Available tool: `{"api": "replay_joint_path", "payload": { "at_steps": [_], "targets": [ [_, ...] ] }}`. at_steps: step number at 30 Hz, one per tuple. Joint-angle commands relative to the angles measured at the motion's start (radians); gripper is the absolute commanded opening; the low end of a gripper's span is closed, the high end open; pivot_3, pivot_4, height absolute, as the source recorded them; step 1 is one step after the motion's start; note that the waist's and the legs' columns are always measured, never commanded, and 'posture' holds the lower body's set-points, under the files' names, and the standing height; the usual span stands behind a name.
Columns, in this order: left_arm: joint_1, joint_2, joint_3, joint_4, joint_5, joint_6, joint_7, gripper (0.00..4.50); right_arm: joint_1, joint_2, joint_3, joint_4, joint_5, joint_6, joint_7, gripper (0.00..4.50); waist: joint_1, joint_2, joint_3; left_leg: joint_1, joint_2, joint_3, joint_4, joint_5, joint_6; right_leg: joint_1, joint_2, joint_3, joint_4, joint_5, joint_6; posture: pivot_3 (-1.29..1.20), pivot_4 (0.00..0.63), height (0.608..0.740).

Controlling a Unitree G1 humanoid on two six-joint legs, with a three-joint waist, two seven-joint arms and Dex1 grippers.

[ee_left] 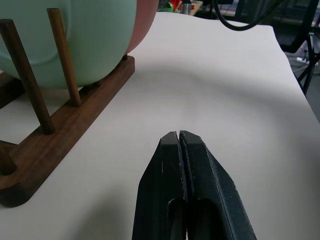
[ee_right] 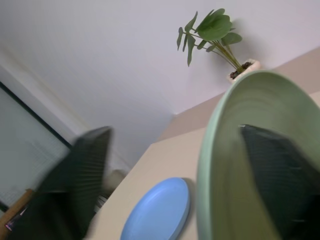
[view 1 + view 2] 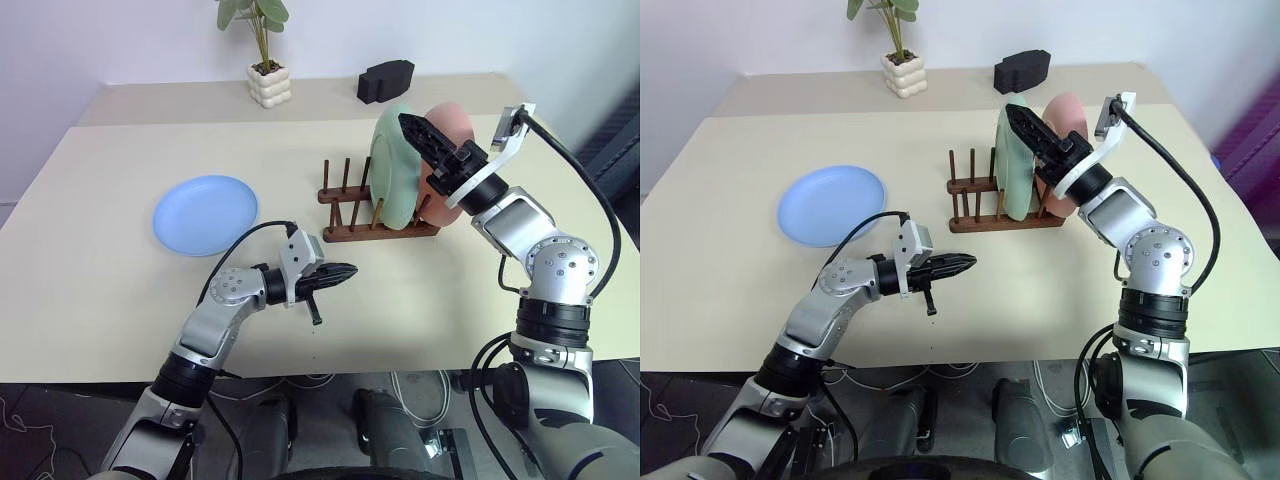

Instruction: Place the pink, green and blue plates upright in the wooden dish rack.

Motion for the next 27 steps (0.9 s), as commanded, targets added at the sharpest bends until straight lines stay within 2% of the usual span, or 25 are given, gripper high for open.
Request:
{"api": "replay_joint_path", "payload": {
  "at_steps": [1,6,12,16,19,23,26,27],
  "targets": [
    [-0.003,-0.002,0.003,-0.035,-0.01,-0.012,-0.002,0.0,-0.046,-0.022,-0.018,-0.049,-0.025,-0.023,0.025,4.41,0.0,0.0,0.0,0.0,0.0,0.0,0.0,0.0,0.0,0.0,0.0,0.0,0.0,0.0,0.0,0.0,0.15,0.736],
    [-0.003,-0.003,0.002,-0.034,-0.011,-0.011,-0.003,0.0,-0.074,-0.056,-0.007,-0.074,-0.086,-0.037,0.065,4.41,0.0,0.0,0.0,0.0,0.0,0.0,0.0,0.0,0.0,-0.001,0.0,0.0,0.0,0.0,0.0,0.0,0.15,0.736],
    [-0.003,-0.004,0.002,-0.034,-0.009,-0.012,0.0,0.0,-0.121,-0.071,-0.017,-0.104,-0.08,-0.029,0.082,4.41,0.0,0.0,0.0,-0.001,0.0,0.0,0.0,0.0,0.0,-0.001,0.0,0.0,0.0,0.0,0.0,0.0,0.15,0.736],
    [-0.008,-0.004,0.033,-0.024,-0.009,-0.016,0.03,0.0,-0.147,-0.113,0.015,-0.165,-0.131,-0.054,0.149,4.41,0.0,0.0,0.0,-0.002,0.0,0.0,0.0,0.0,0.0,-0.002,0.0,0.0,0.0,0.0,0.0,0.0,0.15,0.736],
    [-0.036,-0.013,0.184,-0.022,-0.093,0.063,0.133,0.81,-0.12,-0.227,0.149,-0.274,-0.312,-0.123,0.306,4.47,0.0,0.0,0.0,-0.003,0.0,0.0,0.0,0.0,0.0,-0.003,0.0,0.0,-0.001,0.0,0.0,0.0,0.15,0.736],
    [-0.069,0.045,0.404,-0.005,-0.116,0.117,0.309,2.76,-0.065,-0.304,0.303,-0.341,-0.511,-0.227,0.428,4.47,-0.008,-0.004,0.002,-0.003,0.001,-0.001,0.0,0.0,0.0,-0.004,0.002,-0.002,0.0,-0.002,0.004,0.0,0.15,0.736],
    [-0.094,0.106,0.513,0.019,-0.085,0.153,0.436,4.33,-0.037,-0.317,0.374,-0.35,-0.615,-0.297,0.493,4.47,-0.006,-0.004,0.002,-0.002,0.0,-0.001,-0.001,0.0,0.0,-0.004,0.002,-0.002,0.0,-0.001,0.006,0.0,0.15,0.736],
    [-0.11,0.122,0.554,0.027,-0.072,0.182,0.503,4.43,-0.031,-0.308,0.385,-0.342,-0.632,-0.31,0.505,4.47,-0.004,-0.005,0.003,-0.002,0.0,-0.001,-0.001,0.0,0.0,-0.004,0.001,-0.002,0.0,0.0,0.007,0.0,0.15,0.736]
  ]
}}
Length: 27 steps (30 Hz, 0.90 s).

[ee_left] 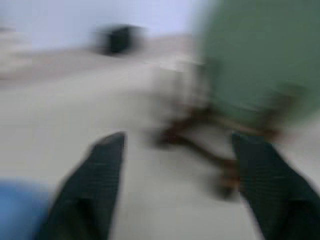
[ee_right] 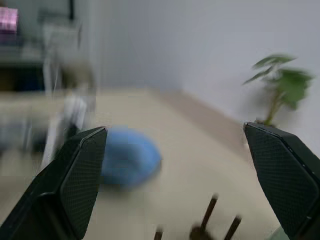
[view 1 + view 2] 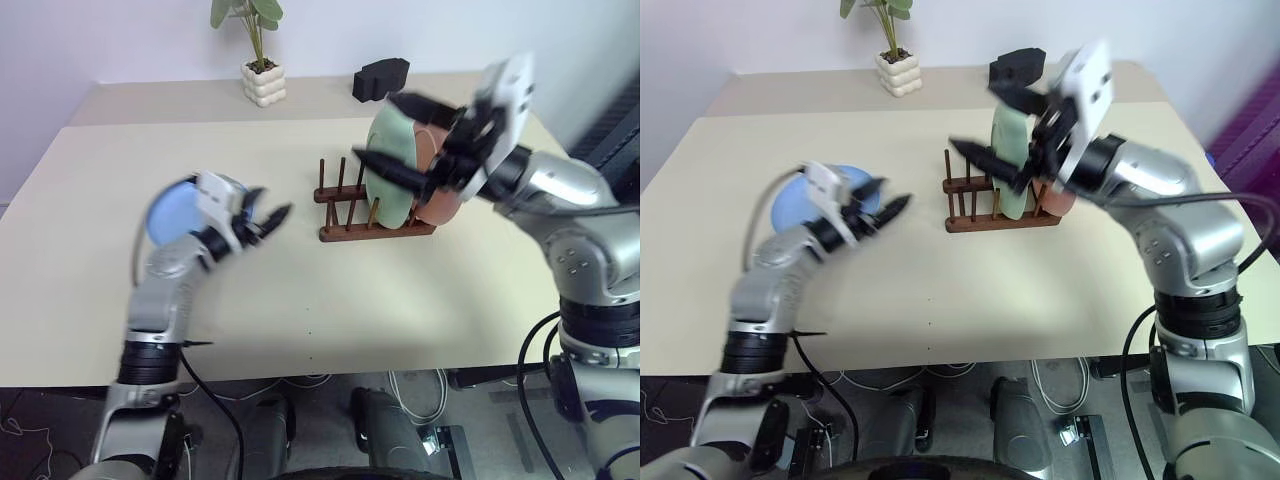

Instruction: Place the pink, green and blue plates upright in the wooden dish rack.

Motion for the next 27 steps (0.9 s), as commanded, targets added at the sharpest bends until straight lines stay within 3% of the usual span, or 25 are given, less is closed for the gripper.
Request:
{"api": "replay_joint_path", "payload": {
  "at_steps": [1,5,17,20,27],
  "targets": [
    [-0.042,0.04,0.126,0.01,0.028,0.067,0.179,4.43,0.0,0.008,0.025,-0.019,-0.078,-0.075,0.053,4.47,0.004,-0.001,0.001,0.0,0.0,0.0,0.0,0.0,0.0,0.0,0.0,0.0,0.0,0.0,0.0,0.0,0.15,0.736],
    [-0.113,0.075,0.235,0.118,0.047,0.256,0.389,4.43,0.008,0.038,0.052,0.004,-0.123,-0.107,0.092,4.47,0.01,-0.008,0.002,-0.002,0.0,-0.002,0.002,0.0,0.0,0.001,-0.001,-0.001,0.0,0.002,-0.002,0.0,0.15,0.736],
    [-0.12,0.049,0.241,0.234,0.019,0.464,0.448,4.43,0.039,0.076,0.06,-0.063,-0.158,-0.097,0.124,4.47,0.007,-0.009,0.003,-0.002,-0.002,-0.002,0.001,0.0,-0.001,0.0,-0.002,-0.001,0.0,0.002,-0.002,0.0,0.15,0.736],
    [-0.122,0.042,0.24,0.252,0.025,0.449,0.454,3.59,0.041,0.078,0.055,-0.069,-0.163,-0.087,0.119,4.47,0.008,-0.009,0.003,-0.001,-0.002,-0.002,0.0,0.0,-0.001,0.0,-0.002,-0.001,0.0,0.002,-0.002,0.0,0.15,0.736],
    [-0.132,0.015,0.238,0.249,0.022,0.408,0.468,0.09,0.052,0.073,0.06,-0.062,-0.194,-0.098,0.123,4.47,0.011,-0.009,0.003,-0.001,-0.002,-0.001,0.001,0.0,-0.001,0.0,-0.003,-0.001,0.0,0.002,-0.003,0.0,0.15,0.736]
  ]
}}
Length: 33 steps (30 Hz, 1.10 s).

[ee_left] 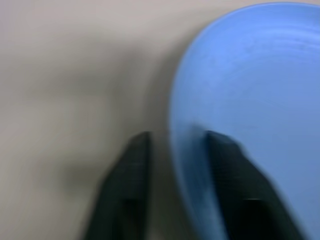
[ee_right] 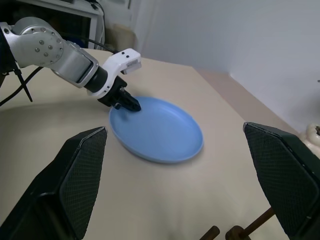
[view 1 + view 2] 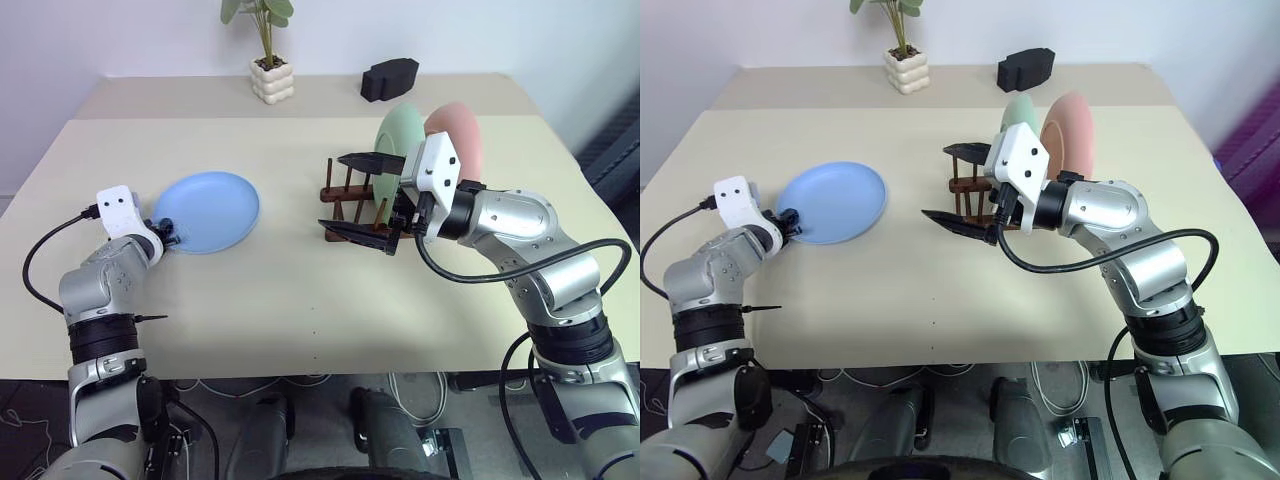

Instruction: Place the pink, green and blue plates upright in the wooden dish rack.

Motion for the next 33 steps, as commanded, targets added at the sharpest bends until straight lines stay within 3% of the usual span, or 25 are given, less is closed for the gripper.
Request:
{"api": "replay_joint_path", "payload": {
  "at_steps": [1,8,12,15,23,33],
  "targets": [
    [-0.011,-0.013,0.001,-0.019,-0.008,-0.016,0.006,0.09,0.001,0.001,-0.018,-0.025,-0.019,-0.018,0.001,4.47,0.0,0.0,0.0,0.0,0.0,0.0,0.0,0.0,0.0,0.0,0.0,0.0,0.0,0.0,0.0,0.0,0.15,0.736],
    [-0.095,-0.058,0.019,-0.16,-0.055,-0.217,-0.027,0.09,-0.017,0.02,0.008,0.025,-0.124,-0.09,-0.013,4.47,0.001,-0.001,0.001,-0.001,0.0,0.0,0.001,0.0,-0.001,0.0,0.0,0.0,0.0,0.0,0.0,0.0,0.15,0.736],
    [-0.172,-0.025,-0.094,-0.263,0.018,-0.322,-0.056,0.09,-0.065,0.044,0.051,0.097,-0.262,-0.214,-0.047,4.47,-0.002,-0.002,0.001,-0.002,-0.001,0.0,0.0,0.0,-0.001,-0.001,0.0,0.0,0.0,0.0,0.0,0.0,0.15,0.736],
    [-0.228,-0.035,-0.176,-0.344,0.027,-0.313,-0.071,0.09,-0.106,0.092,0.105,0.151,-0.373,-0.306,-0.094,4.47,-0.003,-0.002,0.001,-0.002,-0.002,0.0,0.0,0.0,-0.002,-0.001,0.001,0.0,0.0,0.0,0.0,0.0,0.15,0.736],
    [-0.32,-0.086,-0.245,-0.429,0.017,-0.235,-0.047,0.09,-0.175,0.167,0.199,0.272,-0.629,-0.528,-0.199,4.47,-0.007,-0.001,0.001,-0.001,-0.002,0.0,0.0,0.0,-0.003,-0.001,0.001,0.0,0.0,0.0,0.0,0.0,0.15,0.736],
    [-0.324,-0.114,-0.254,-0.52,-0.052,-0.158,-0.084,0.09,-0.183,0.185,0.195,0.356,-0.736,-0.595,-0.236,4.47,-0.005,-0.001,0.001,-0.002,-0.002,0.0,0.0,0.0,-0.003,-0.001,0.001,0.0,0.0,0.0,0.0,0.0,0.15,0.736]
  ]
}}
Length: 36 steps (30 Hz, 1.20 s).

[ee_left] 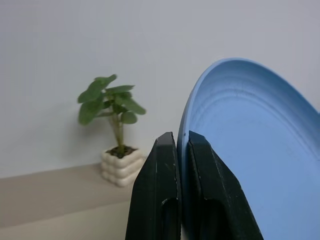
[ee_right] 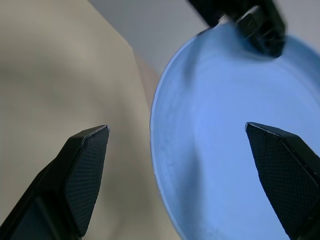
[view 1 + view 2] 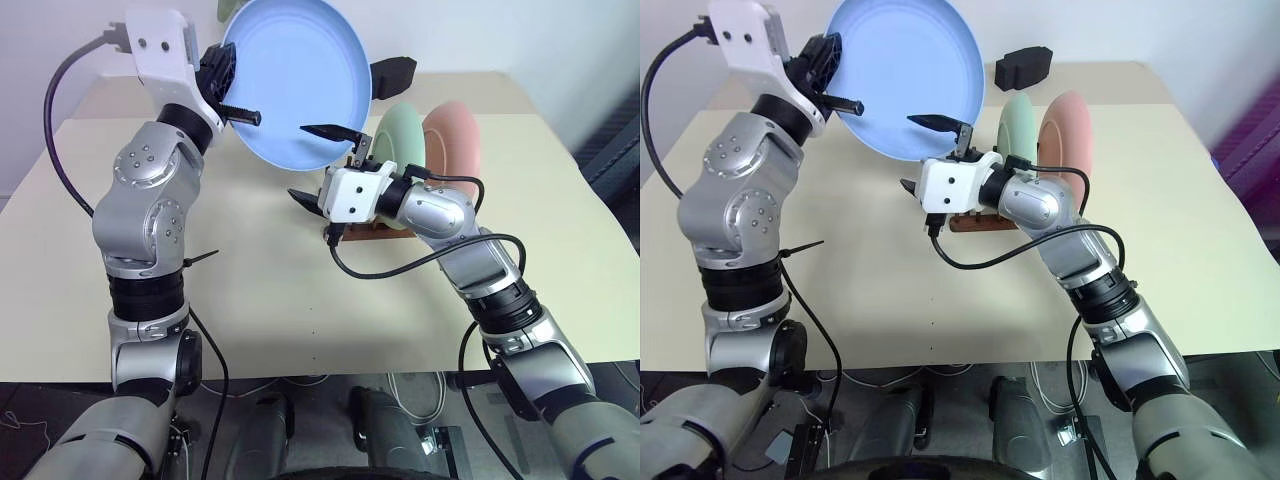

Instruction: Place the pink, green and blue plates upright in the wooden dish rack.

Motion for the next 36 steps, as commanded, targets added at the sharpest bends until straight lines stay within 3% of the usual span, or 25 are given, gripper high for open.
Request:
{"api": "replay_joint_path", "payload": {
  "at_steps": [1,4,11,15,18,25,28,31,36],
  "targets": [
    [-0.032,0.005,0.004,-0.062,-0.032,0.003,-0.021,0.09,-0.024,0.01,-0.015,0.003,-0.026,-0.028,-0.021,4.47,0.0,0.0,0.0,0.0,0.0,0.0,0.0,0.0,0.0,0.0,0.0,0.0,0.0,0.0,0.0,0.0,0.15,0.736],
    [-0.034,0.006,0.011,-0.074,-0.048,0.01,-0.028,0.0,-0.021,0.01,-0.017,0.012,-0.036,-0.032,-0.019,3.61,-0.001,0.0,0.0,0.0,0.0,0.0,0.0,0.0,0.0,0.0,0.0,0.0,0.0,0.0,0.0,0.0,0.15,0.736],
    [-0.03,0.013,0.014,-0.065,-0.054,0.015,-0.03,0.0,-0.015,0.012,-0.018,0.014,-0.051,-0.044,-0.021,0.01,-0.001,0.0,0.0,0.0,0.0,0.0,0.0,0.0,0.0,0.0,0.0,0.0,0.0,0.0,0.0,0.0,0.15,0.736],
    [-0.027,0.001,0.033,-0.061,-0.076,0.009,-0.031,0.0,-0.015,0.015,-0.02,0.018,-0.057,-0.05,-0.023,0.01,-0.001,0.0,0.0,0.0,0.0,0.0,0.0,0.0,0.0,0.0,0.0,0.0,0.0,0.0,0.0,0.0,0.15,0.736],
    [-0.026,-0.03,0.08,-0.069,-0.142,0.006,-0.035,0.93,-0.009,0.015,-0.02,0.013,-0.062,-0.051,-0.024,0.0,0.0,0.0,0.0,0.0,0.0,0.0,0.0,0.0,0.0,0.0,0.0,0.0,0.0,0.0,0.0,0.0,0.15,0.736],
    [-0.044,-0.061,0.19,-0.068,-0.204,-0.101,0.016,4.45,-0.009,0.019,-0.025,0.012,-0.082,-0.065,-0.038,0.0,-0.002,0.0,0.0,0.0,0.0,0.0,0.0,0.0,0.0,0.0,0.0,0.0,0.0,0.0,0.0,0.0,0.15,0.736],
    [-0.041,-0.024,0.285,-0.012,-0.223,-0.161,0.038,4.45,-0.014,0.03,-0.039,0.008,-0.064,-0.071,-0.048,0.0,-0.005,0.0,0.0,0.001,0.0,0.0,0.0,0.0,0.0,0.0,0.0,0.0,0.001,0.0,0.0,0.0,0.15,0.736],
    [0.009,0.06,0.299,0.052,-0.179,-0.179,0.019,4.45,-0.011,0.065,-0.059,-0.01,-0.003,-0.056,-0.045,0.0,-0.006,0.0,0.0,0.002,0.0,0.0,0.0,0.0,0.0,0.0,0.001,0.0,0.001,0.0,0.0,0.0,0.15,0.736],
    [0.165,0.183,0.236,0.136,-0.06,-0.232,-0.049,4.45,0.0,0.226,-0.16,-0.151,0.314,0.172,-0.011,0.0,-0.003,0.0,0.0,0.002,0.001,0.0,-0.001,0.0,0.0,0.0,0.001,0.001,0.003,0.0,0.0,0.0,0.15,0.736]
  ]
}}
